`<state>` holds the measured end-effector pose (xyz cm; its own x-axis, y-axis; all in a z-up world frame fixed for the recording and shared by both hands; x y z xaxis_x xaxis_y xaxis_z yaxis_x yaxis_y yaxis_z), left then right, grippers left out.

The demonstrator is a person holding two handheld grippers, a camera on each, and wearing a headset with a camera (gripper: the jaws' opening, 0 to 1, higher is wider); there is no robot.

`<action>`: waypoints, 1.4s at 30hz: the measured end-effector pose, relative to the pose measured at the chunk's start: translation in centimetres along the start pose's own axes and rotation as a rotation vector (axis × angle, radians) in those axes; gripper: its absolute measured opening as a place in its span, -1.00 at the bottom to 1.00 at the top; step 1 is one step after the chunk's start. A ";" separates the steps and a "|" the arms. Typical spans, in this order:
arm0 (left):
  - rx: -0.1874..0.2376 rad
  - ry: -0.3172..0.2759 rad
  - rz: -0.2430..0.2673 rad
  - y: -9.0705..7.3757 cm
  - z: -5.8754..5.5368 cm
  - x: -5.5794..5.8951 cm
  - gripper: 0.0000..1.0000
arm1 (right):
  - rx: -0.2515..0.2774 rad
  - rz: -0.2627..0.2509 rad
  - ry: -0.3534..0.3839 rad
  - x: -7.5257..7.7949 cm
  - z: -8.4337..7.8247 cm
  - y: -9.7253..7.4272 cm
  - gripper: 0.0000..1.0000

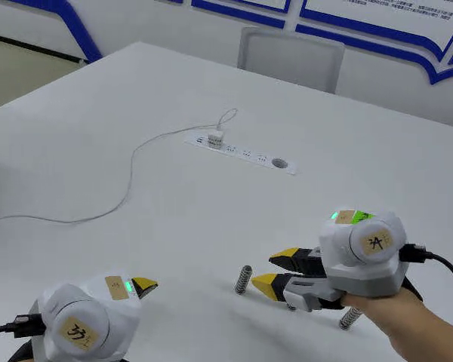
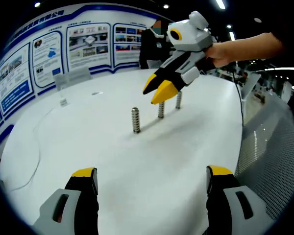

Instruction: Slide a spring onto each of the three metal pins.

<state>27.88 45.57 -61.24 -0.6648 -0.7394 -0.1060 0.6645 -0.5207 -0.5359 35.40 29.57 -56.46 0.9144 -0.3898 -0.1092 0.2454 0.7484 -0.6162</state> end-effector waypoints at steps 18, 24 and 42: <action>-0.015 -0.014 0.050 -0.2 -0.2 -1.0 0.87 | 0.189 -0.147 0.080 -0.5 -3.0 -6.7 -0.21; -0.017 0.007 0.041 -0.3 -0.2 -0.6 0.88 | 0.174 -0.205 0.113 -0.8 -6.2 -9.1 -0.18; 0.070 -0.035 0.079 -0.7 1.3 -1.1 0.91 | 0.240 -0.329 0.201 -2.1 -10.7 -13.7 -0.02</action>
Point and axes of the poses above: the centre of the closed fingertips' face, and the gripper's own axes: y roughly forward along the fingers, x roughly to its right, z roughly out of its top, the point moved 5 cm from there along -y, roughly backward along the fingers, and after that the axes turned 14 degrees about z, right-handed, at the moved point
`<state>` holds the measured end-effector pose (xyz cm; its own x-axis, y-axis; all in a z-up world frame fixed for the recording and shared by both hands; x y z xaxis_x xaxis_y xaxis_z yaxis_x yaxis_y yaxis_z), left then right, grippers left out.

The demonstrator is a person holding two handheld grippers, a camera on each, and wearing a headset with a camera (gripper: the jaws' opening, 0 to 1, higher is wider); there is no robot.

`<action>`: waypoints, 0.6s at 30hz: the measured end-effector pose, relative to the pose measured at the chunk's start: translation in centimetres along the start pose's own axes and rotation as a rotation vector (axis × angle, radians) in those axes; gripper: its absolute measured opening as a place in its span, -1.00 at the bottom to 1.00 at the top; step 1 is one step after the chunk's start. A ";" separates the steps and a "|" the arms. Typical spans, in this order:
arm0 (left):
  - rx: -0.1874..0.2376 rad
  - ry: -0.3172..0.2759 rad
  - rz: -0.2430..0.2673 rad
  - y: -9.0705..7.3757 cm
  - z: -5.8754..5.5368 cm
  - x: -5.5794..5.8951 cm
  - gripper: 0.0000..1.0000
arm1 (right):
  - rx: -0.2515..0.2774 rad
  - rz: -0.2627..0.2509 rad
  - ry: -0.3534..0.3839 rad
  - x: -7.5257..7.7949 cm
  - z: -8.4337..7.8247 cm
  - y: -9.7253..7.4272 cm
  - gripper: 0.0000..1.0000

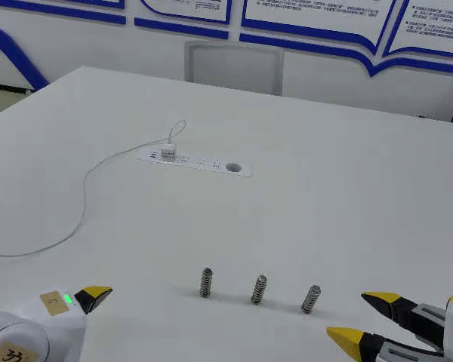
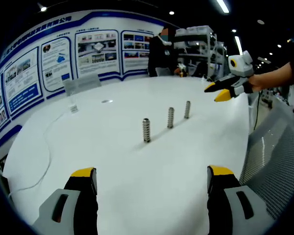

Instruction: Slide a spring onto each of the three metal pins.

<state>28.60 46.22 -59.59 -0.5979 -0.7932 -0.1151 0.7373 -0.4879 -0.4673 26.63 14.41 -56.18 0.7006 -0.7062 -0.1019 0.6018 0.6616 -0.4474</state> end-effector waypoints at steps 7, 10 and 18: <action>0.028 -0.024 -0.003 -0.1 0.5 0.2 0.91 | 0.039 -0.028 0.044 -0.7 -0.9 -1.2 0.03; 0.034 -0.041 0.003 -0.2 0.6 0.1 0.92 | 0.067 -0.044 0.080 -0.9 -1.1 -1.5 0.04; 0.078 -0.104 0.019 -0.2 1.1 -0.5 0.91 | 0.120 -0.107 0.122 -1.1 -1.6 -2.3 0.11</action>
Point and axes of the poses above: the centre of the closed fingertips' face, and the gripper's own axes: y roughly forward along the fingers, x roughly to its right, z roughly out of its top, the point moved 5 cm from there along -y, roughly backward along the fingers, and after that the axes turned 14 degrees about z, right-handed, at the moved point
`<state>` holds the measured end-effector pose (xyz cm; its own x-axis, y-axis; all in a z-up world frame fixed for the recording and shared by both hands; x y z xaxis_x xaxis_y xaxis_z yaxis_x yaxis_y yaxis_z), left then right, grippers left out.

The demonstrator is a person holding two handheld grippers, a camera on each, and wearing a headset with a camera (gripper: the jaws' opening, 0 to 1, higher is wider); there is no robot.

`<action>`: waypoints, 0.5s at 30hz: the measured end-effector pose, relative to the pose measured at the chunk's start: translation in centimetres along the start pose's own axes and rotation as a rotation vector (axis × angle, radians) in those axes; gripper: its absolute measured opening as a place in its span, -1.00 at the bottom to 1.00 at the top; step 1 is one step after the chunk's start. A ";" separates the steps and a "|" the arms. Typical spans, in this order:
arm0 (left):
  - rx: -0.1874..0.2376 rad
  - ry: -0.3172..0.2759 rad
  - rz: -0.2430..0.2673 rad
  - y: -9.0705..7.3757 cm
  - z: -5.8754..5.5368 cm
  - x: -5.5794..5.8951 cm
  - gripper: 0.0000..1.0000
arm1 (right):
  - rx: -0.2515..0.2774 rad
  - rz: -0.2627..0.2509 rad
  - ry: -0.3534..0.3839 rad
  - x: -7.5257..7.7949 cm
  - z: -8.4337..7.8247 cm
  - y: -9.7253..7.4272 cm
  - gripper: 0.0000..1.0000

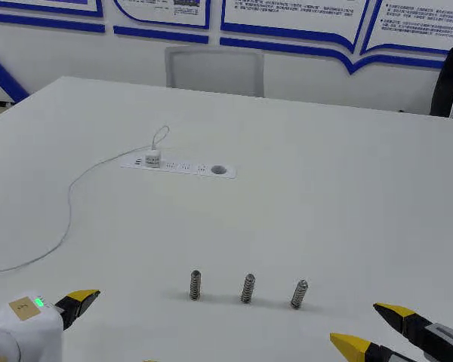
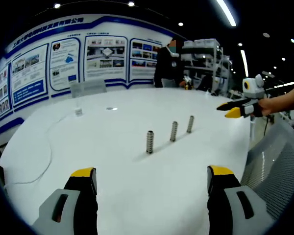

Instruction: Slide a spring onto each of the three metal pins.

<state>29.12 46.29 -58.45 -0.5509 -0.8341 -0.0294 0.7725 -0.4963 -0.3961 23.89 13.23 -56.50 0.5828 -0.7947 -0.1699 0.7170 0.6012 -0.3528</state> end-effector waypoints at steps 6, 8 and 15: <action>0.046 -0.031 0.000 0.0 0.6 0.0 0.91 | 0.005 -0.025 0.014 -0.4 -0.6 0.2 0.13; 0.061 -0.038 -0.001 0.0 0.8 0.0 0.91 | 0.021 -0.029 0.029 -0.4 -0.5 0.3 0.13; 0.139 -0.072 0.006 -0.3 2.0 -0.2 0.93 | 0.050 -0.023 0.024 -0.8 0.0 1.0 0.15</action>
Point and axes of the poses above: the centre of the closed fingertips' face, and the gripper's own axes: y roughly forward along the fingers, x roughly to its right, z roughly out of its top, the point moved 5 cm from there along -y, roughly backward along the fingers, and after that the axes turned 14 degrees about z, right-handed, at the moved point
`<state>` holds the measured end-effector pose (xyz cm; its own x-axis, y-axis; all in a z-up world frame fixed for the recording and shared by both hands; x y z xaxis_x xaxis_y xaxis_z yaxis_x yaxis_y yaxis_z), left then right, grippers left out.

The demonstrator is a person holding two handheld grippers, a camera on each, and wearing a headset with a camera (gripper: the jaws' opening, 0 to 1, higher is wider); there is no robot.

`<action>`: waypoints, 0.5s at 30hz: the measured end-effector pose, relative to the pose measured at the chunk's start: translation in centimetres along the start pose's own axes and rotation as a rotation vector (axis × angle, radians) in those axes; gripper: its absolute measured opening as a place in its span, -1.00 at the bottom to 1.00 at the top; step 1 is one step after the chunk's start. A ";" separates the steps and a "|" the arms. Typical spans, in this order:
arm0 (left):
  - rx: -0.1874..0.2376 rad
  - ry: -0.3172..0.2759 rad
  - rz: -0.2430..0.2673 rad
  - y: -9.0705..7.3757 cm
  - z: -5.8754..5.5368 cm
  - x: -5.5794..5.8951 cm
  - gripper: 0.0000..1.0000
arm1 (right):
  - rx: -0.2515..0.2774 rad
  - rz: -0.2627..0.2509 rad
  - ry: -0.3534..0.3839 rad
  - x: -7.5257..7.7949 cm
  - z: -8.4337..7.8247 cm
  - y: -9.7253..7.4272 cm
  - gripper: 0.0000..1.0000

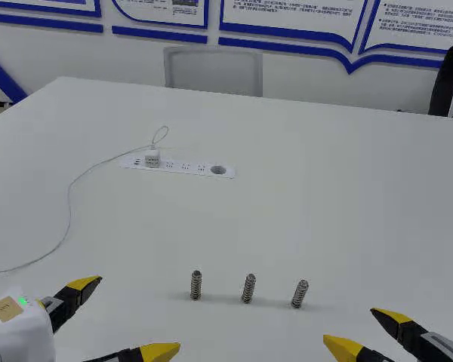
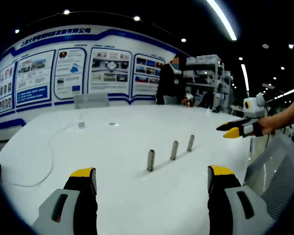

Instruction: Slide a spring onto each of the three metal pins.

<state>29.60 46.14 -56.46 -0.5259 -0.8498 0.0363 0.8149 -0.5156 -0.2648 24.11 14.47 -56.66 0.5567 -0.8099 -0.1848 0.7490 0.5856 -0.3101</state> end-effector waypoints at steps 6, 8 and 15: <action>0.030 -0.028 0.009 -0.1 0.5 -0.1 0.95 | -0.003 0.002 -0.017 0.1 0.5 -0.1 0.15; 0.037 -0.028 0.009 -0.1 0.6 -0.1 0.94 | -0.008 0.005 -0.024 0.2 0.6 -0.3 0.15; 0.038 -0.023 0.027 0.0 0.6 -0.4 0.98 | -0.012 -0.013 -0.023 1.0 0.4 -0.4 0.15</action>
<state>29.94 46.43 -55.91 -0.4986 -0.8653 0.0516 0.8373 -0.4962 -0.2295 24.46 13.45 -56.33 0.5550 -0.8164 -0.1596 0.7520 0.5744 -0.3234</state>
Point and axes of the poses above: the centre of the closed fingertips' face, and the gripper's own axes: y roughly forward along the fingers, x roughly to its right, z roughly out of its top, the point moved 5 cm from there along -y, roughly backward along the fingers, and after that the axes turned 14 degrees about z, right-handed, at the moved point
